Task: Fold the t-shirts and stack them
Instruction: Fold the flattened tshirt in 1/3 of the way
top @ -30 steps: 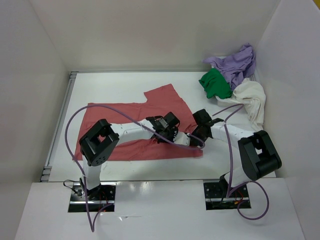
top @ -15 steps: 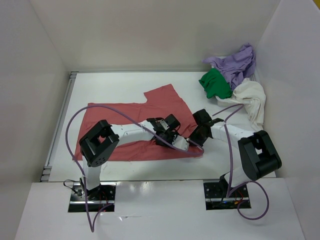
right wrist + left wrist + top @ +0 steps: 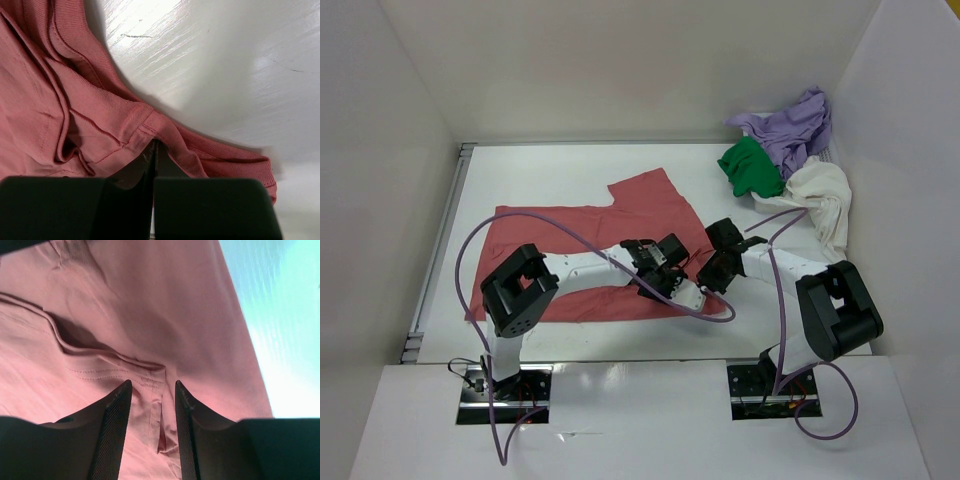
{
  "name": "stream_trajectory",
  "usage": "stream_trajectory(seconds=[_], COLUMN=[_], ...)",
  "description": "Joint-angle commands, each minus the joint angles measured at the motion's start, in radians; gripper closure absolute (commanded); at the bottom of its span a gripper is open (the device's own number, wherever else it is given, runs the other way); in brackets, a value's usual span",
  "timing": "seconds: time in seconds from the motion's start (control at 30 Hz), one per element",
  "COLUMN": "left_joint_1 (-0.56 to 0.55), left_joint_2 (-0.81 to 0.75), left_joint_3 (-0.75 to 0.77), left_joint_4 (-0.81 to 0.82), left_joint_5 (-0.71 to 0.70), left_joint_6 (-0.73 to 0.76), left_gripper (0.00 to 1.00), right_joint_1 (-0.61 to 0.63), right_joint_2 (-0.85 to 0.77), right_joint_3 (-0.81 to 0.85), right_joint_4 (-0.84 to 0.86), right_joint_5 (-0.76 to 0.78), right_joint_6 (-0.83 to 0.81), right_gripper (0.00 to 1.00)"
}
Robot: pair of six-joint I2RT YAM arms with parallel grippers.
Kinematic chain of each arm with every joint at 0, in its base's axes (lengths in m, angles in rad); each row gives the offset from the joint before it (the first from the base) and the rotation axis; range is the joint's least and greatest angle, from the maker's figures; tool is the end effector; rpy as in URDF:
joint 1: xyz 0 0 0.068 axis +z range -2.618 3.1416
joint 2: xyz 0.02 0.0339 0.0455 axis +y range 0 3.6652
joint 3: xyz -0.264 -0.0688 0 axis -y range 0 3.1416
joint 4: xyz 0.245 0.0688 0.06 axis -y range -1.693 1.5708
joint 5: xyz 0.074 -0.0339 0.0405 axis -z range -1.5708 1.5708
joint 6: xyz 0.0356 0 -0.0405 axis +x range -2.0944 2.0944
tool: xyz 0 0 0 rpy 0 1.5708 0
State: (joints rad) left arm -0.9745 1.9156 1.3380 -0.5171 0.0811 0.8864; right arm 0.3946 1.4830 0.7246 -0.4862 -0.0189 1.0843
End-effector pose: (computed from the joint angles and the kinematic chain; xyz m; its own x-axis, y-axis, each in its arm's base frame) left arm 0.2208 -0.3305 0.1811 0.3396 0.8748 -0.3455 0.9213 -0.2353 0.3096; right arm 0.2315 0.0971 0.1477 -0.7536 0.6436 -0.1340 0.5907 0.7524 0.2916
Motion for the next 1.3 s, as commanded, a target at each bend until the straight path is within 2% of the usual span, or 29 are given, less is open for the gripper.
stream_trajectory(seconds=[0.0, 0.2, 0.33, 0.8, 0.93, 1.0, 1.13, 1.27], left_joint_1=[-0.004, -0.004, -0.004, -0.004, -0.004, -0.004, -0.004, -0.004], left_joint_2=[-0.020, 0.000, 0.011, 0.043, 0.043, 0.043, 0.043, 0.043], left_joint_3=[0.015, -0.017, -0.017, -0.017, -0.008, -0.008, -0.008, -0.019], left_joint_4=[0.021, 0.046, 0.068, 0.046, 0.046, 0.046, 0.055, 0.075], left_joint_5=[0.002, -0.013, -0.027, 0.025, 0.025, 0.025, 0.006, -0.018], left_joint_6=[-0.001, 0.019, 0.019, 0.009, 0.009, 0.009, -0.001, -0.021], left_gripper=[0.53, 0.54, 0.58, 0.57, 0.67, 0.77, 0.89, 0.98], right_joint_1=[-0.002, -0.002, -0.002, -0.039, -0.039, -0.039, -0.039, -0.039], right_joint_2=[0.013, 0.003, 0.003, -0.029, -0.029, -0.029, -0.029, -0.029], right_joint_3=[-0.042, -0.051, -0.051, -0.071, -0.071, -0.071, -0.071, -0.071], right_joint_4=[-0.002, -0.002, -0.002, -0.002, -0.002, -0.002, -0.002, -0.002], right_joint_5=[0.042, 0.042, 0.042, 0.042, 0.042, 0.042, 0.042, 0.042], right_joint_6=[0.003, 0.003, 0.003, 0.003, 0.003, 0.003, -0.006, -0.006], right_gripper=[1.00, 1.00, 1.00, 0.99, 0.99, 0.99, 0.98, 0.98])
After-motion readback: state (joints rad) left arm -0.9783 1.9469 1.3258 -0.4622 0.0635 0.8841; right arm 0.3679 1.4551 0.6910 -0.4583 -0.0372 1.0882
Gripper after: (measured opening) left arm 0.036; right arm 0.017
